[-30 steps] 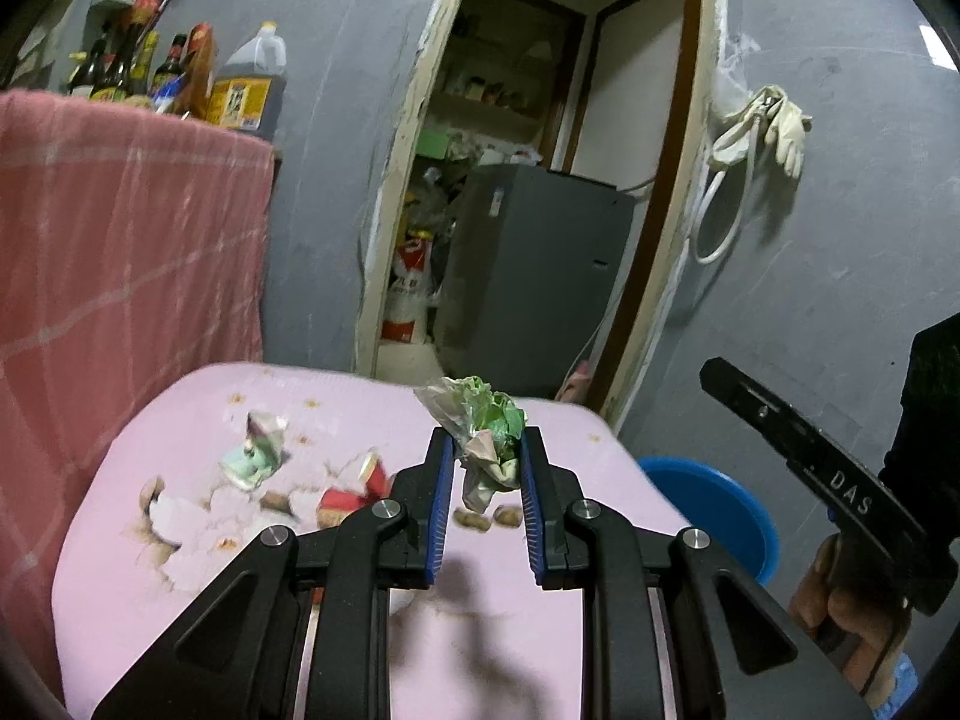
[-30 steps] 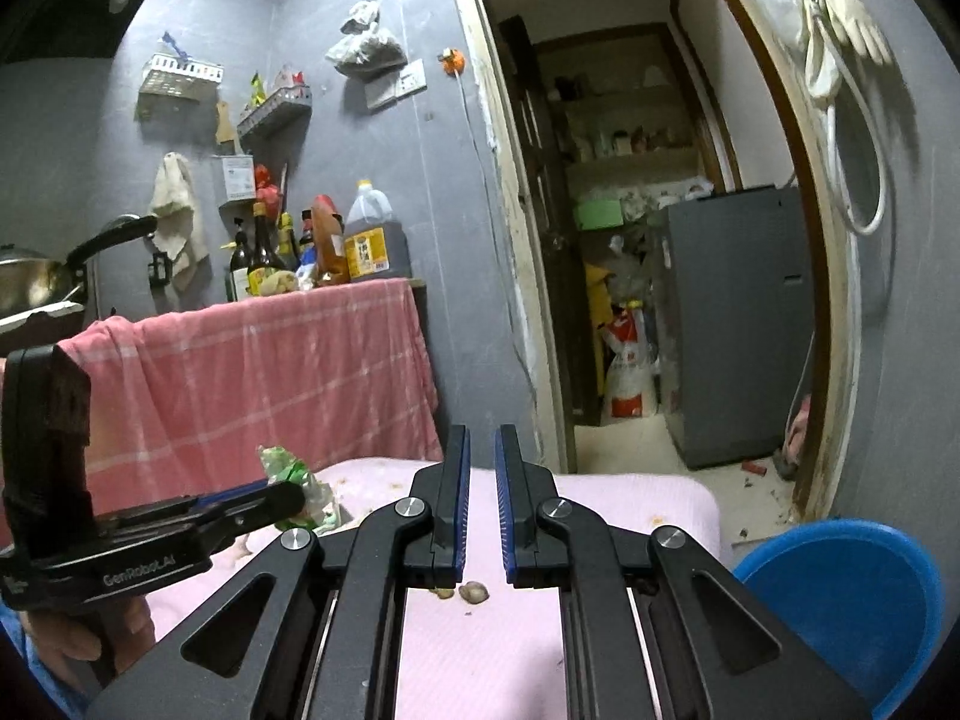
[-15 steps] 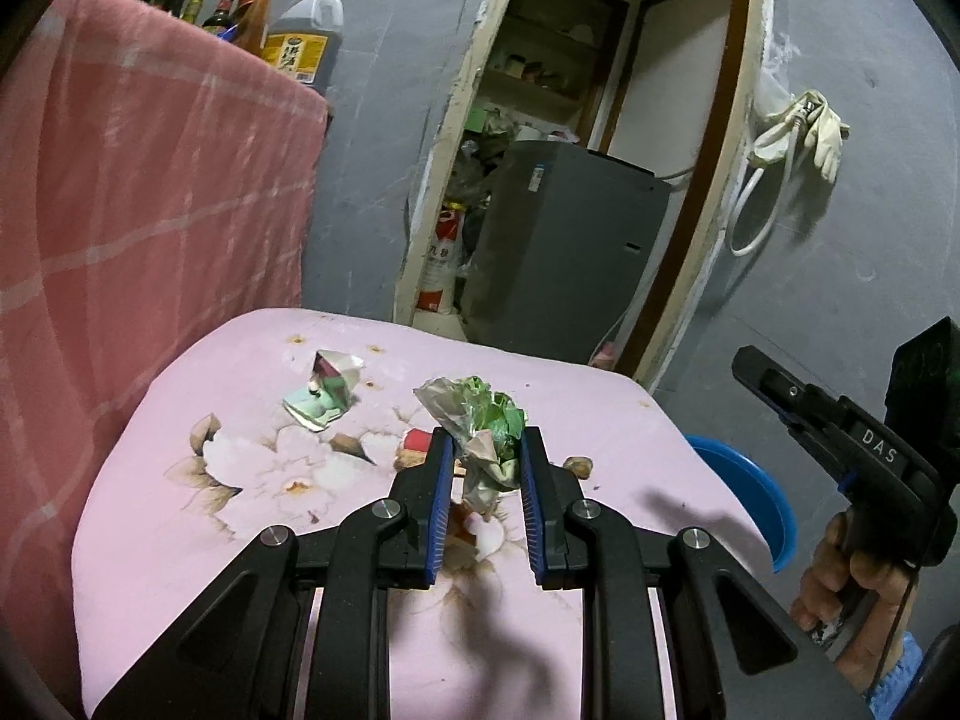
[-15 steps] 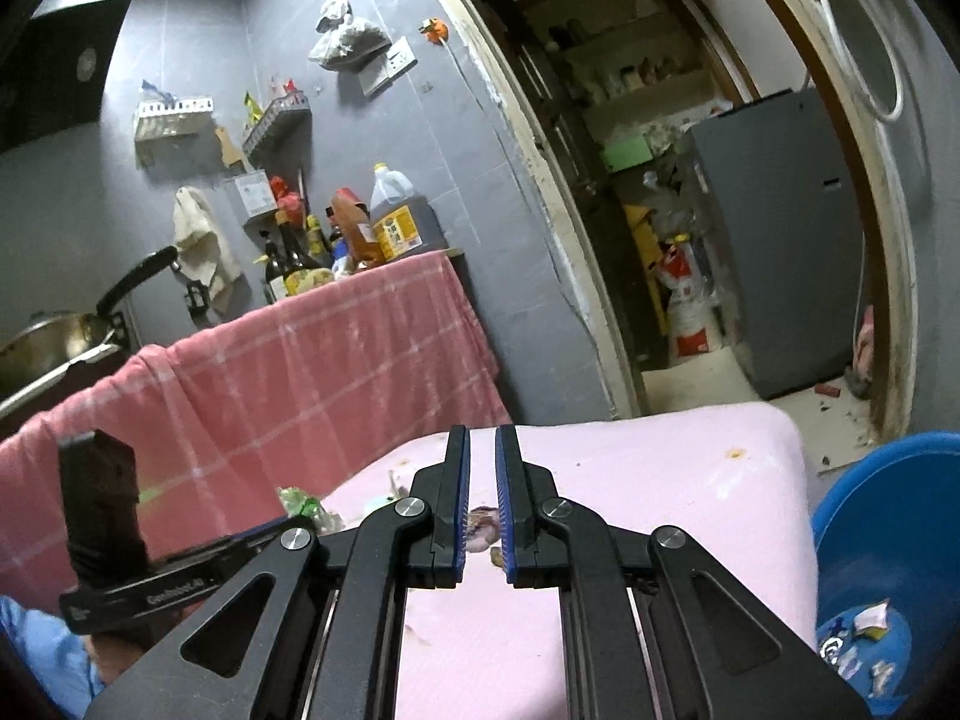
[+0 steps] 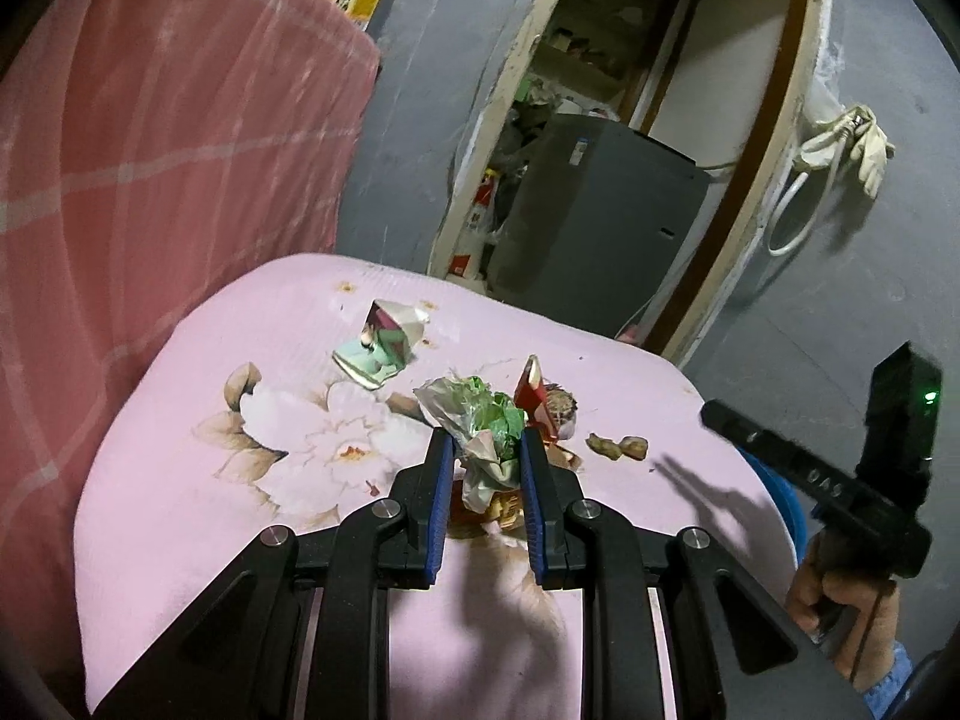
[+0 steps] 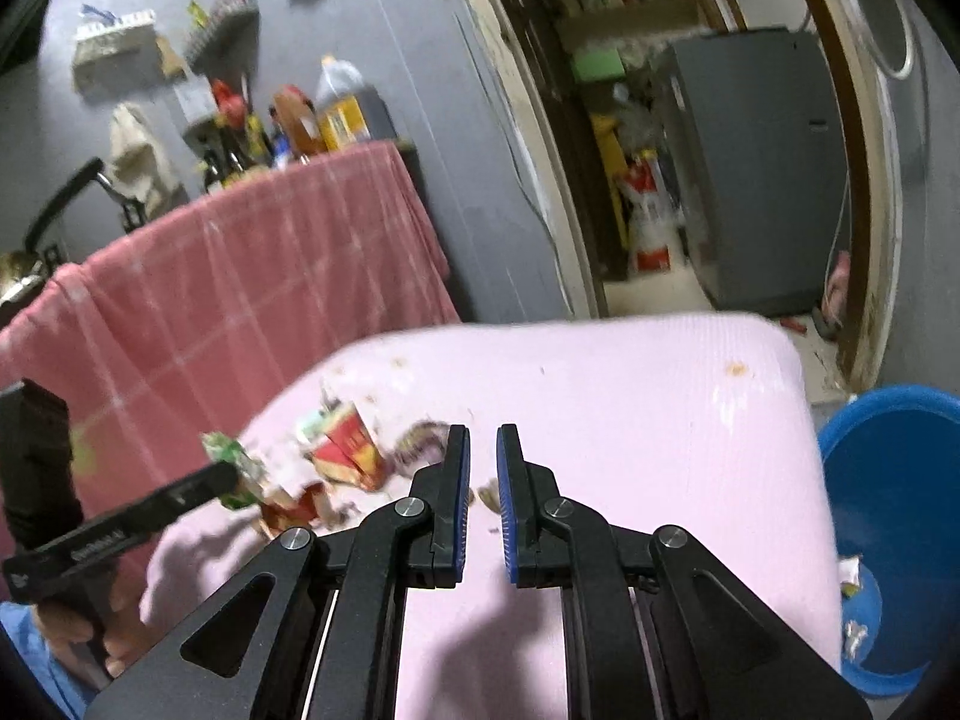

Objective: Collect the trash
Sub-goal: 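Lift the green wrapper with the left tool while the right tool grasps a peanut shell, then carry both held pieces over the blue basin and open both tools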

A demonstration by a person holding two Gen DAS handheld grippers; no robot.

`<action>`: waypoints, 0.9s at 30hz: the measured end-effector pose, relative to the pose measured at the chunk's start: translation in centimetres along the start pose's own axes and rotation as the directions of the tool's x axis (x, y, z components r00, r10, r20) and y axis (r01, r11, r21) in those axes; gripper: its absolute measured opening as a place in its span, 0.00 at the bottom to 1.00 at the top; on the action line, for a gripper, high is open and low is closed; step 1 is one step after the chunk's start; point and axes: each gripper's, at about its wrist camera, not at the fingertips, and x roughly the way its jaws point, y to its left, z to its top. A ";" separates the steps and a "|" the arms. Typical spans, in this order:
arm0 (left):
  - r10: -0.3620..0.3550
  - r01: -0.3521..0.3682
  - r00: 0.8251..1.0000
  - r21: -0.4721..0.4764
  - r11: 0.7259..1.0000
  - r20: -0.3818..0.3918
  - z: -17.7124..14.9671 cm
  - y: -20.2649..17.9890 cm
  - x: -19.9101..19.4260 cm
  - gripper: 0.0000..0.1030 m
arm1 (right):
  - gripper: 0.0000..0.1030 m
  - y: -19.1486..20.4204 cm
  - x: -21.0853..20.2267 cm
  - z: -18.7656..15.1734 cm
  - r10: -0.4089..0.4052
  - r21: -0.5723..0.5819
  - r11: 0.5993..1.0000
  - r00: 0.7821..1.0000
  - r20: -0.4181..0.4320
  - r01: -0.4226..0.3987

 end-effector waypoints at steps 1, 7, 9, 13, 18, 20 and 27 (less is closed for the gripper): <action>-0.001 0.001 1.000 -0.005 1.000 -0.003 0.0 0.1 0.1 0.17 | 0.10 -0.2 0.4 -0.1 -0.006 0.005 1.000 1.000 -0.025 0.006; -0.013 0.013 1.000 -0.028 1.000 -0.008 0.0 0.4 -0.1 0.17 | 0.34 -0.3 2.2 -0.2 -0.073 -0.021 0.997 0.990 -0.118 0.071; -0.015 0.015 1.000 -0.033 0.999 -0.010 0.0 0.5 -0.1 0.17 | 0.34 0.0 2.9 -0.1 -0.101 -0.047 0.994 0.984 -0.149 0.095; -0.016 0.016 1.000 -0.039 0.999 -0.016 0.2 0.5 0.0 0.17 | 0.33 0.4 4.3 -0.2 -0.109 -0.088 0.992 0.972 -0.207 0.093; -0.015 0.015 1.000 -0.038 0.999 -0.019 0.2 0.4 0.0 0.17 | 0.21 1.0 5.4 -0.7 -0.110 -0.132 0.988 0.960 -0.258 0.078; -0.012 0.011 1.000 -0.032 0.999 -0.016 0.1 0.2 0.0 0.17 | 0.17 0.9 5.5 -0.8 -0.100 -0.125 0.990 0.959 -0.265 0.069; -0.007 0.007 1.000 0.017 1.000 0.027 0.1 -1.2 -0.8 0.17 | 0.17 1.2 4.0 -0.8 -0.081 -0.123 0.991 0.977 -0.198 0.057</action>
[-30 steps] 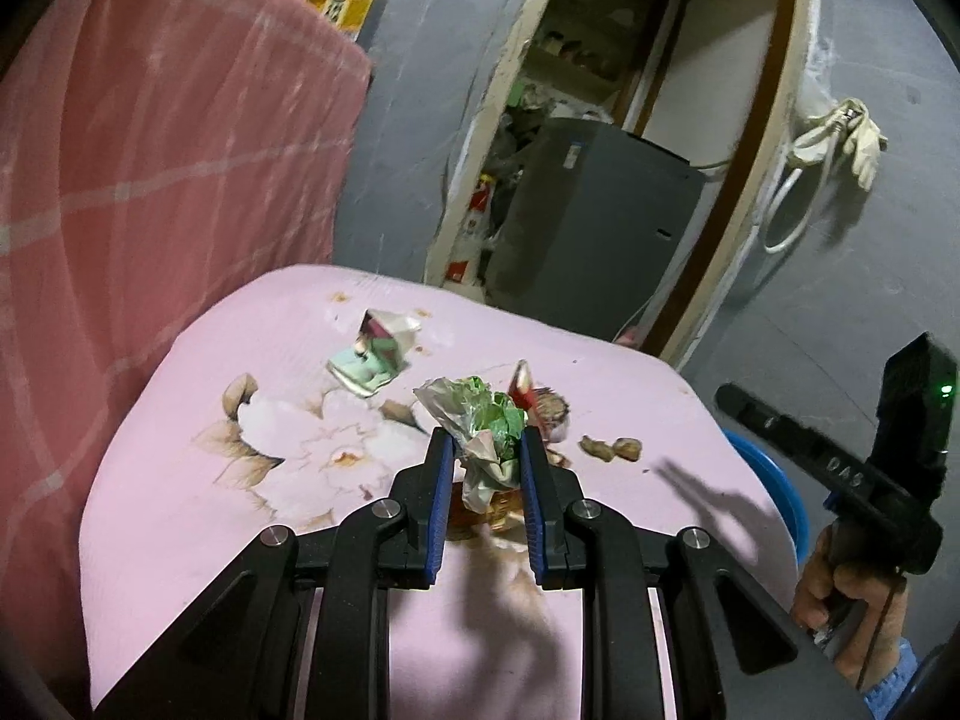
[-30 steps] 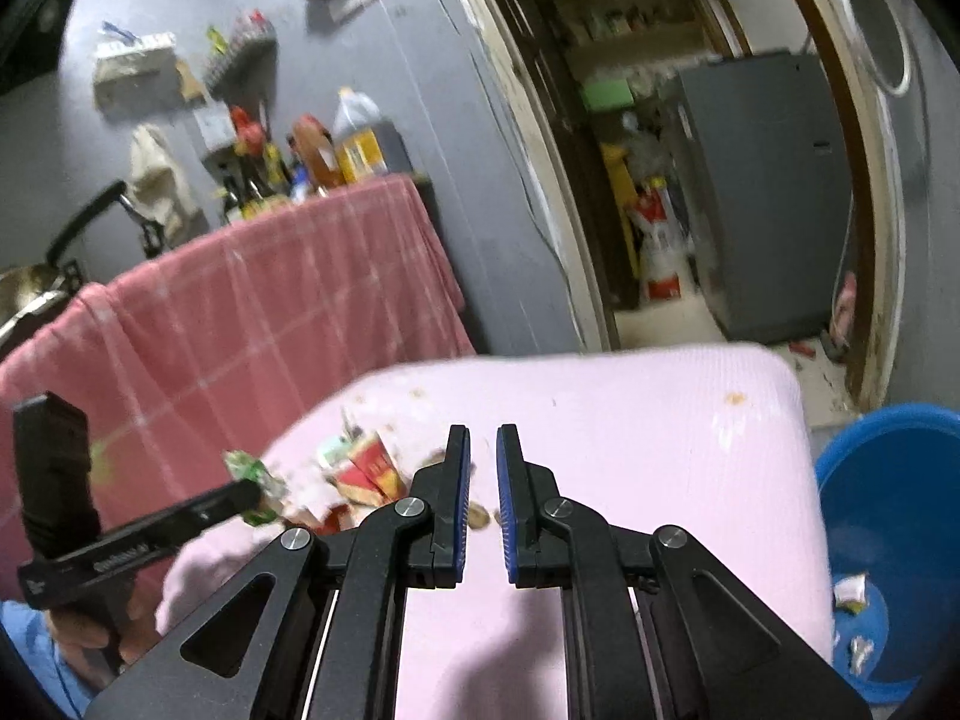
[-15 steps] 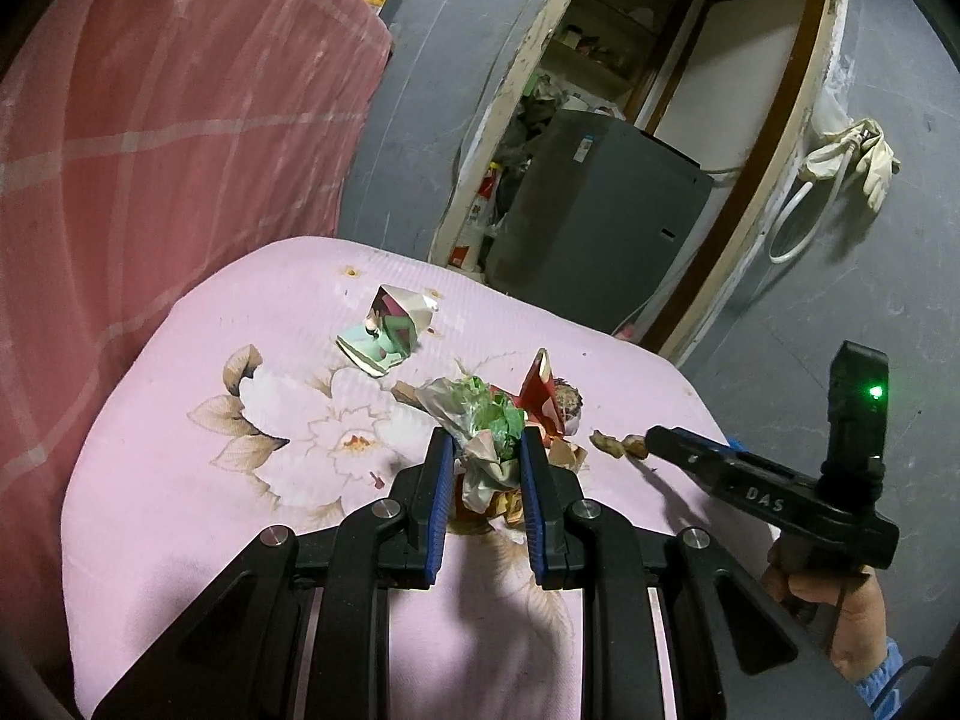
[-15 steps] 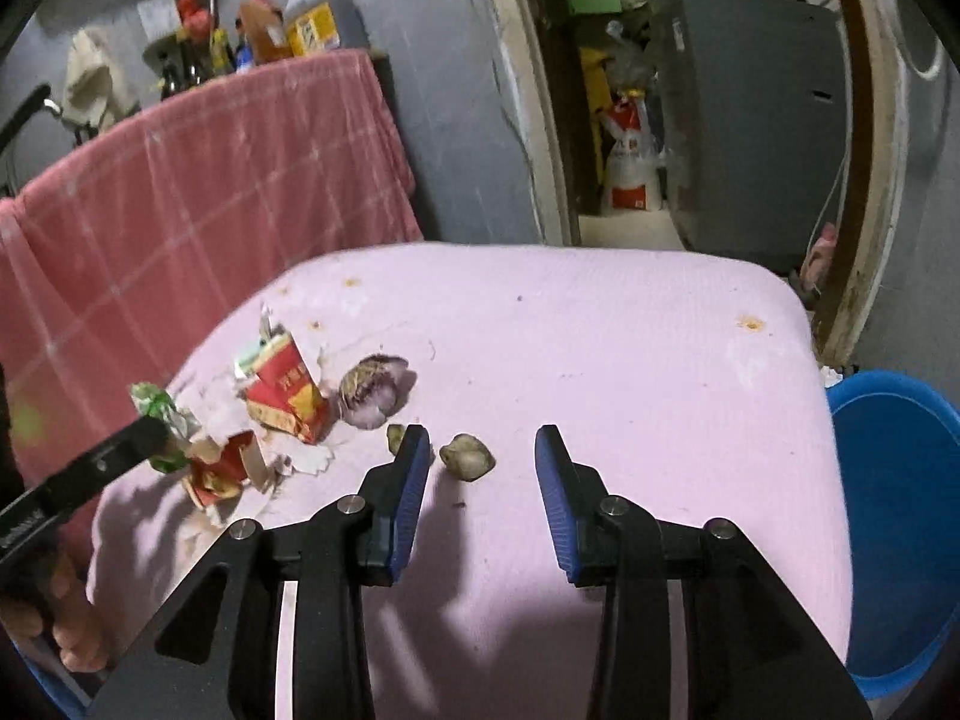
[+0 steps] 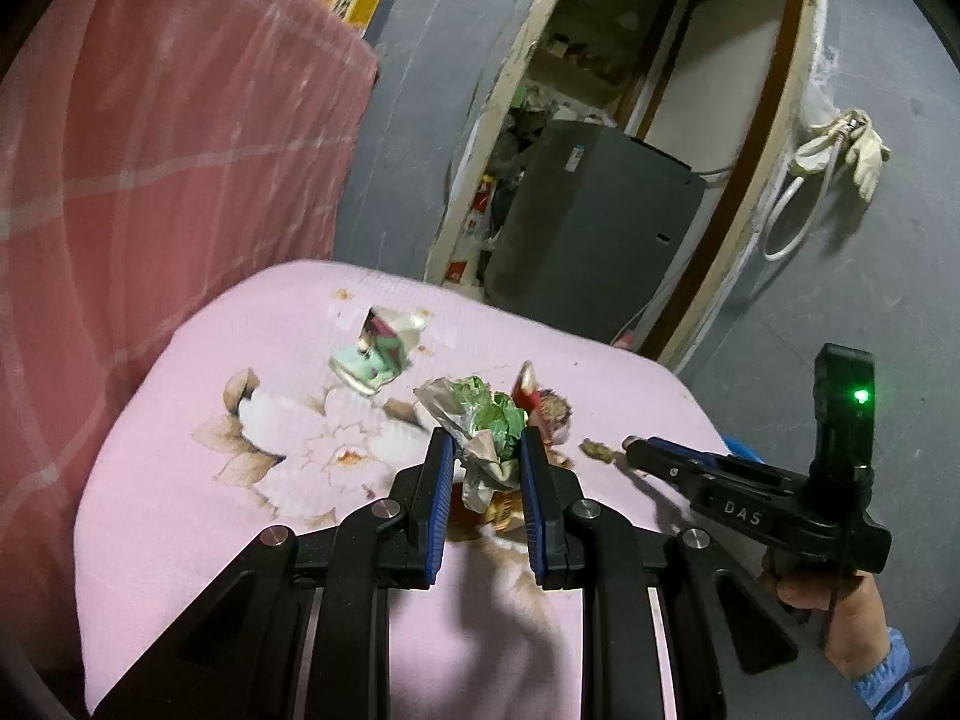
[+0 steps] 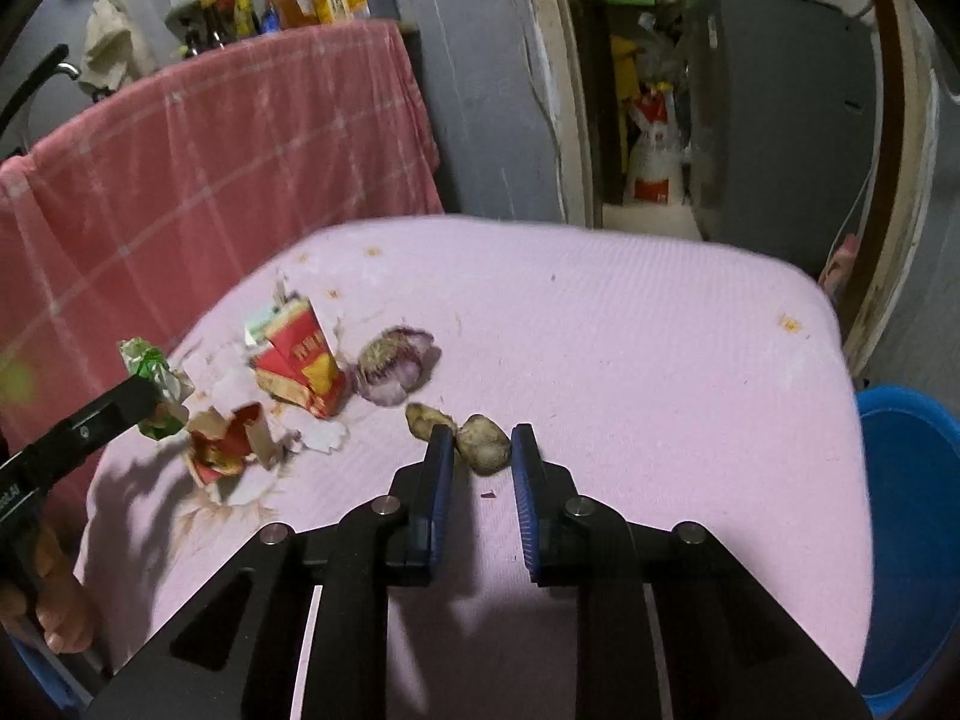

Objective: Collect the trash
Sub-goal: 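Carry both held pieces over the blue basin and open both tools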

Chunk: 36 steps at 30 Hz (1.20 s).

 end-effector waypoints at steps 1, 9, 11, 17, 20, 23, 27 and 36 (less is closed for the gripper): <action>0.000 -0.001 1.000 0.014 1.000 0.008 0.1 -0.4 -0.1 0.17 | 0.17 0.0 -0.8 -0.1 0.003 0.000 1.000 0.999 0.038 -0.003; -0.046 0.034 0.994 0.115 0.993 0.104 1.7 -5.4 -0.9 0.17 | 0.17 -0.4 -9.1 0.7 -0.027 0.016 1.000 0.938 0.347 0.023; -0.068 0.051 0.990 0.139 0.989 0.125 2.2 -6.9 -0.9 0.17 | 0.17 -0.6 -11.5 0.9 -0.047 0.016 0.999 0.908 0.416 0.044; -0.156 0.115 0.973 0.228 0.967 0.172 3.1 -12.6 -0.4 0.17 | 0.17 -1.9 -16.8 0.7 -0.143 0.052 0.989 0.830 0.538 0.137; -0.197 0.148 0.965 0.261 0.954 0.172 3.2 -15.2 0.4 0.17 | 0.17 -3.3 -18.6 0.3 -0.197 0.088 0.980 0.798 0.569 0.179; -0.244 0.194 0.957 0.278 0.941 0.156 3.2 -17.9 1.6 0.17 | 0.17 -4.9 -19.6 -0.1 -0.244 0.135 0.970 0.780 0.576 0.204; -0.285 0.235 0.950 0.313 0.920 0.126 2.7 -20.9 4.2 0.17 | 0.17 -8.0 -20.7 -1.1 -0.317 0.208 0.948 0.765 0.561 0.240; -0.318 0.295 0.947 0.275 0.915 0.039 1.4 -24.6 10.1 0.18 | 0.17 -13.6 -20.4 -3.3 -0.425 0.333 0.898 0.768 0.479 0.289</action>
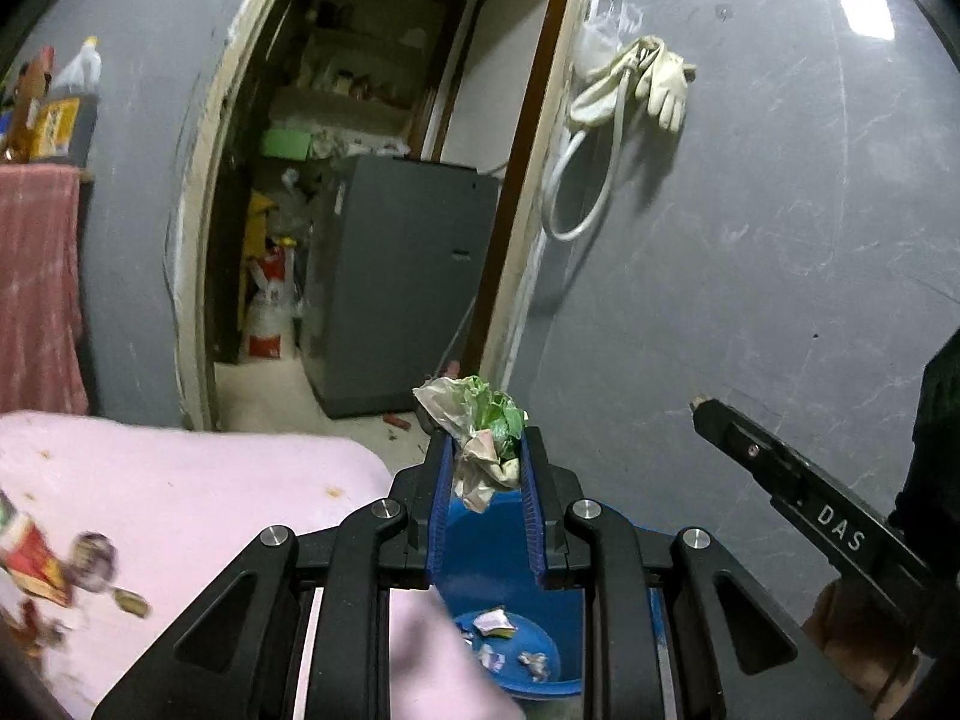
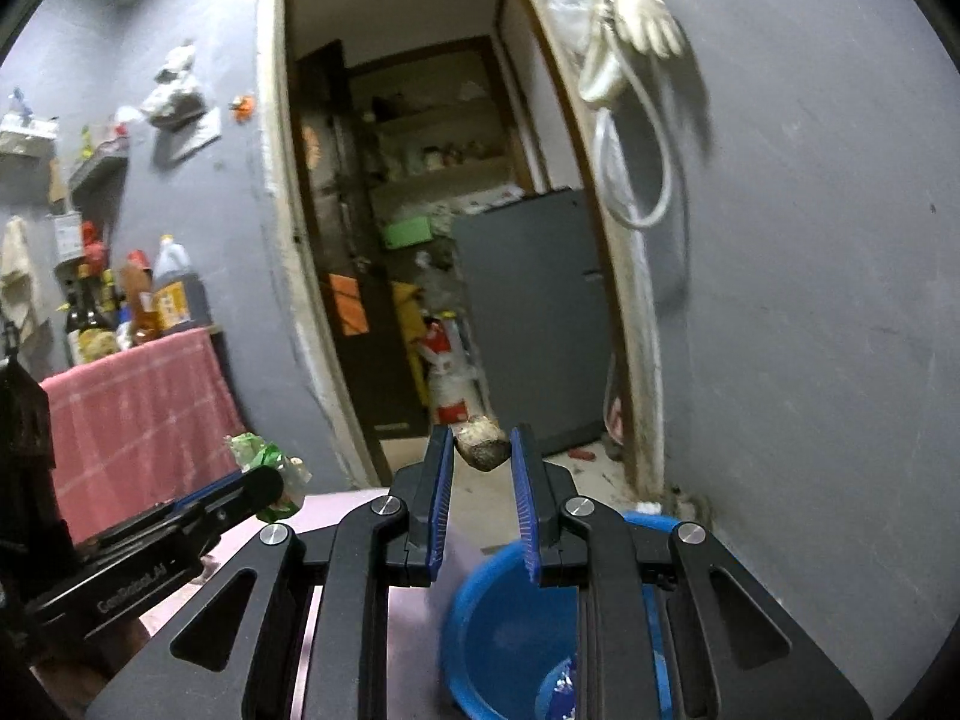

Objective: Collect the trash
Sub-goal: 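Carry both held pieces over the blue basin and open both tools, then move both tools back over the remaining trash on the table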

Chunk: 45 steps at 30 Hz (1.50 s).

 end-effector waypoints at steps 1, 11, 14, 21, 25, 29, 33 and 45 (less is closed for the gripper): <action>-0.003 0.003 1.000 -0.008 1.000 -0.017 -0.1 0.0 0.9 0.18 | 0.17 -0.6 0.1 -0.3 -0.007 0.009 1.000 1.000 -0.011 0.007; -0.072 0.054 0.970 -0.084 0.995 -0.232 -1.8 0.6 7.5 0.20 | 0.18 -4.5 2.7 -3.0 -0.034 0.109 0.993 0.988 -0.147 0.051; -0.077 0.054 0.962 -0.092 0.994 -0.261 -2.3 0.8 8.5 0.28 | 0.19 -5.1 3.1 -3.4 -0.037 0.131 0.990 0.984 -0.173 0.060; -0.073 0.045 0.960 -0.111 0.993 -0.270 -2.8 1.2 8.3 0.35 | 0.27 -5.8 3.0 -3.6 -0.038 0.158 0.985 0.982 -0.183 0.068; -0.052 0.027 0.967 -0.102 0.994 -0.249 -2.5 1.3 7.1 0.44 | 0.32 -5.7 2.8 -3.4 -0.040 0.154 0.986 0.985 -0.168 0.066; -0.021 0.000 0.982 -0.108 0.994 -0.190 -1.6 1.8 4.7 0.60 | 0.50 -5.0 1.9 -2.7 -0.041 0.131 0.990 0.991 -0.125 0.057; 0.035 -0.047 0.992 -0.104 0.993 -0.117 -0.4 2.9 2.0 0.78 | 0.59 -3.7 0.9 -1.6 -0.028 0.104 0.994 0.997 -0.071 0.035; 0.237 -0.232 0.968 -0.064 0.971 0.081 1.4 5.5 -6.6 0.98 | 1.00 1.4 -1.8 0.8 0.045 0.020 0.999 0.995 0.087 -0.047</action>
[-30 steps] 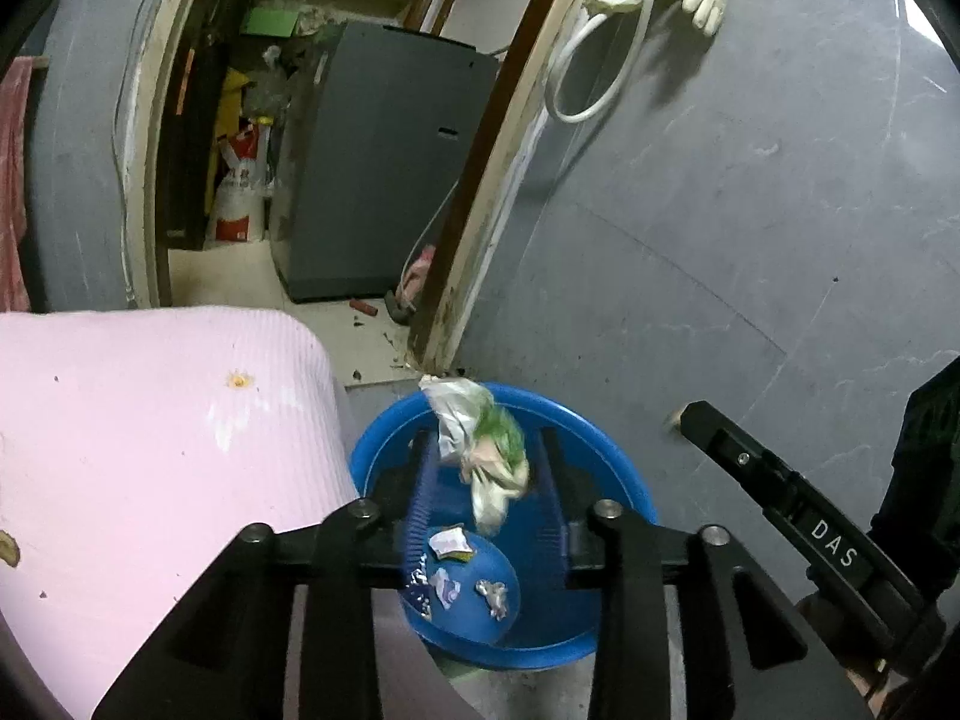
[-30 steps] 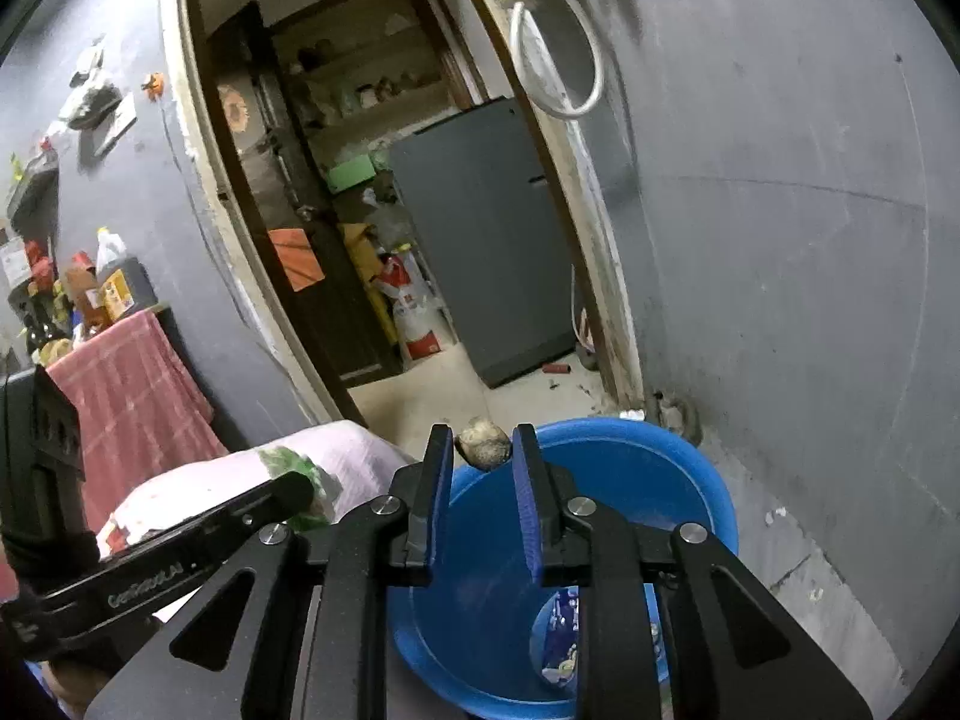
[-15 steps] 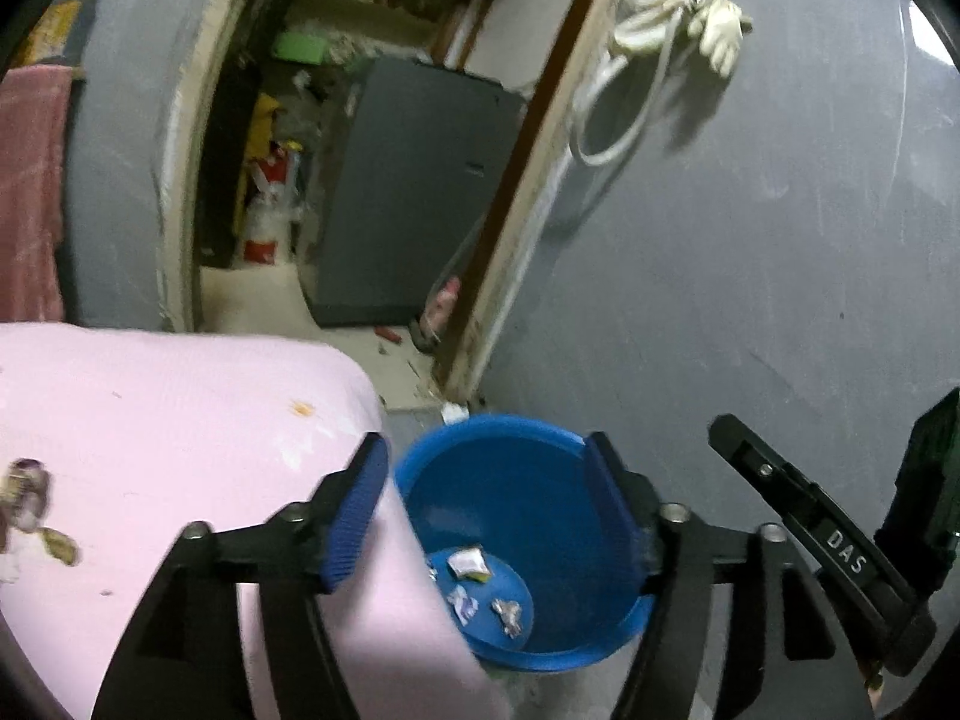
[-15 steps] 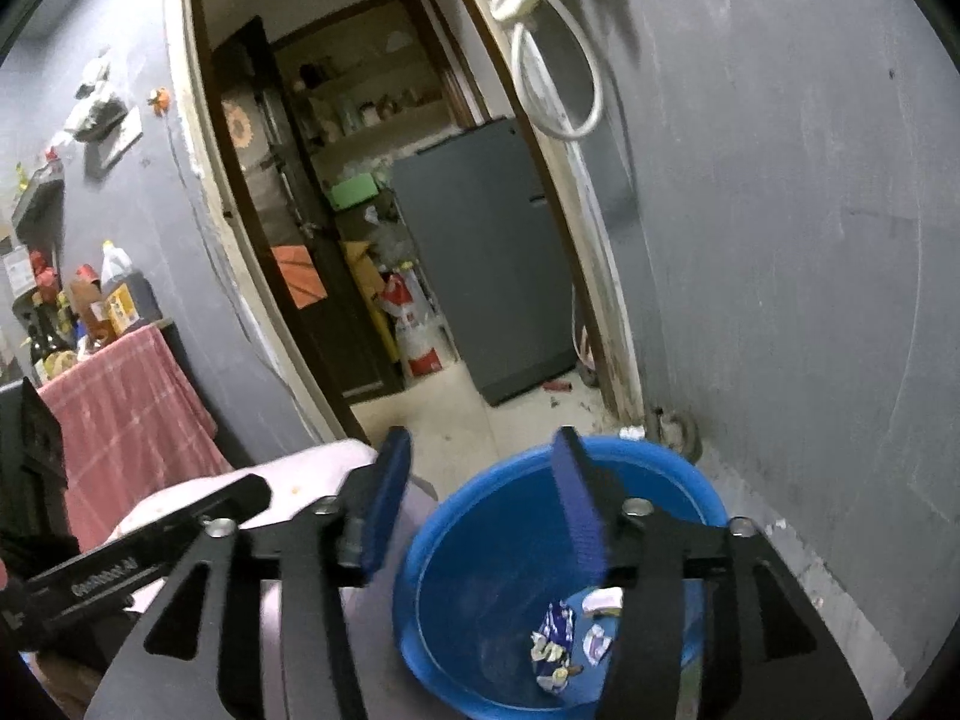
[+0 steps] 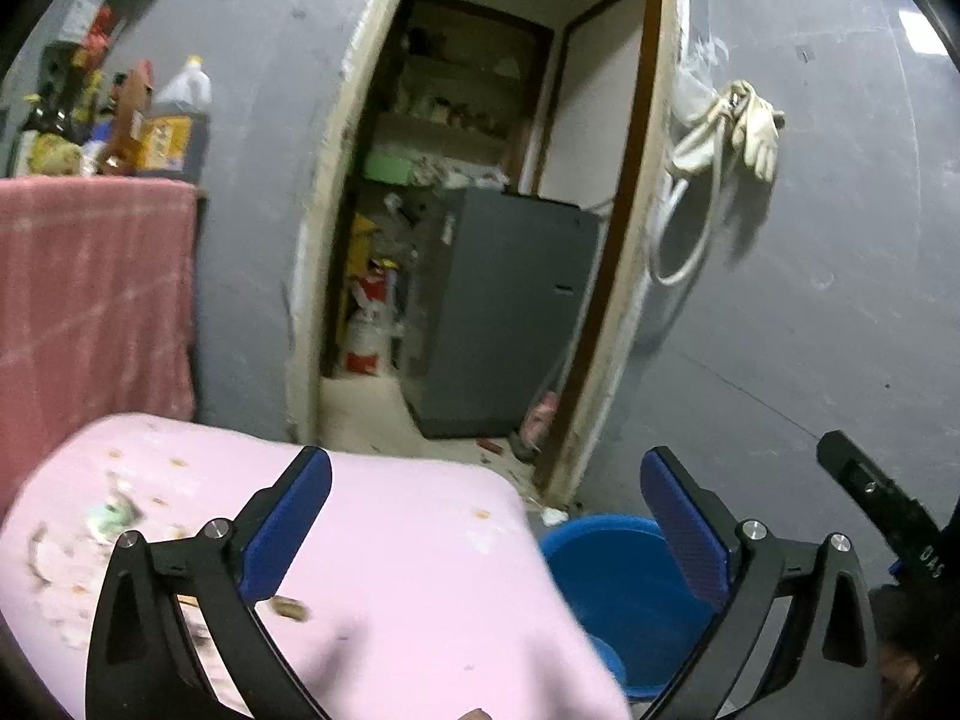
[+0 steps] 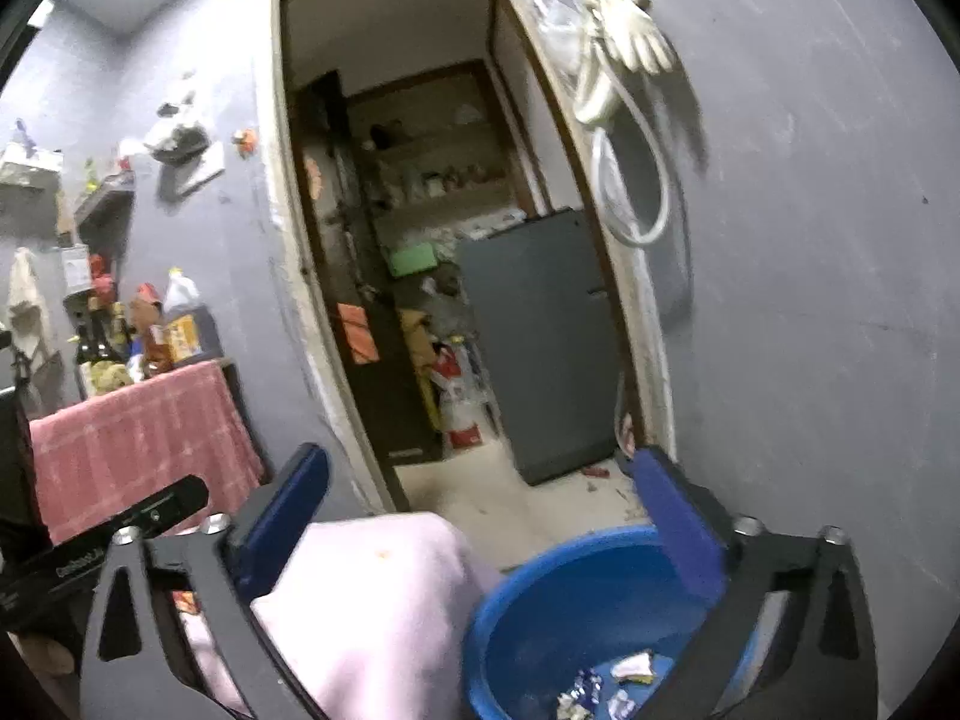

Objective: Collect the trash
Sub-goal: 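Move both tools back over the remaining trash on the table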

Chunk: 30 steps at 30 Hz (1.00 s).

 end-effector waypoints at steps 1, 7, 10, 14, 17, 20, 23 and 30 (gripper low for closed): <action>0.011 -0.011 1.000 0.003 1.000 0.009 0.1 0.4 -0.4 0.98 | 1.00 0.5 0.0 0.1 0.010 -0.007 1.000 1.000 0.007 -0.009; 0.076 -0.077 0.995 0.019 0.997 0.060 0.7 3.0 -3.1 0.98 | 1.00 4.3 0.1 0.4 0.071 -0.057 0.996 0.997 0.023 -0.070; 0.103 -0.105 0.991 0.020 0.994 0.084 1.0 4.3 -4.5 0.98 | 1.00 6.3 0.1 0.4 0.104 -0.075 0.992 0.994 0.038 -0.101; 0.148 -0.151 0.982 0.020 0.988 0.115 1.2 6.3 -6.5 0.98 | 1.00 9.1 0.0 0.1 0.154 -0.105 0.984 0.986 0.058 -0.147; 0.174 -0.177 0.976 0.011 0.984 0.131 1.1 8.1 -7.8 0.98 | 1.00 11.0 0.1 -0.2 0.181 -0.131 0.976 0.982 0.061 -0.172; 0.204 -0.205 0.968 -0.007 0.979 0.145 1.1 10.0 -9.1 0.98 | 1.00 13.0 0.6 -0.8 0.215 -0.163 0.965 0.976 0.035 -0.207; 0.234 -0.234 0.962 -0.015 0.972 0.137 0.7 11.8 -10.2 0.98 | 1.00 14.8 1.2 -1.7 0.251 -0.186 0.951 0.968 -0.004 -0.248; 0.274 -0.272 0.958 -0.034 0.962 0.087 -1.7 14.8 -11.3 0.98 | 1.00 17.9 3.1 -4.2 0.296 -0.238 0.920 0.951 -0.092 -0.310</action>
